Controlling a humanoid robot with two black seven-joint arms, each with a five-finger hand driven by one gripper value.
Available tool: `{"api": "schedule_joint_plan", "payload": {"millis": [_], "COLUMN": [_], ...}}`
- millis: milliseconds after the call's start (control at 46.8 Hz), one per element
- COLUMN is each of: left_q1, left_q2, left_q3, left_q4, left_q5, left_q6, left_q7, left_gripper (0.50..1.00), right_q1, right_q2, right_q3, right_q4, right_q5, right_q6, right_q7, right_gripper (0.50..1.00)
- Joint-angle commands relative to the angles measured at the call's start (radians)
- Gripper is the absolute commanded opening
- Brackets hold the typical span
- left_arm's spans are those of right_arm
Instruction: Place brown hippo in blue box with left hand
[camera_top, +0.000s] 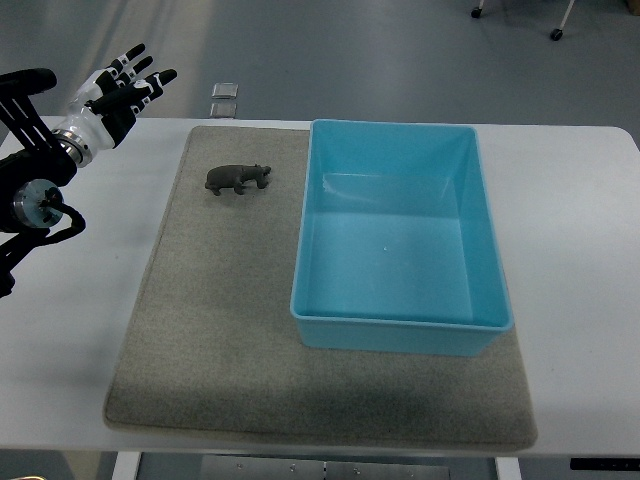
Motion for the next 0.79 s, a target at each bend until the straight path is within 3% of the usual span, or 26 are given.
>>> {"api": "schedule_joint_plan", "payload": {"millis": [0, 769], "left_q1": [0.0, -0.033], "left_q2": [0.001, -0.017], "left_q3": [0.0, -0.003], "left_q4": [0.0, 0.017], "left_q5": [-0.002, 0.006], "left_q6": [0.0, -0.002], "left_q7": [-0.001, -0.001], "left_gripper": [1.0, 1.0], "right_q1": [0.0, 0.0], "right_q2": [0.0, 0.0], "right_q3": [0.0, 0.0], "right_q4": [0.0, 0.0], "right_q5": [0.0, 0.0], "right_q6": [0.0, 0.0], "right_q7": [0.0, 0.0], "right_gripper": [0.936, 0.936]}}
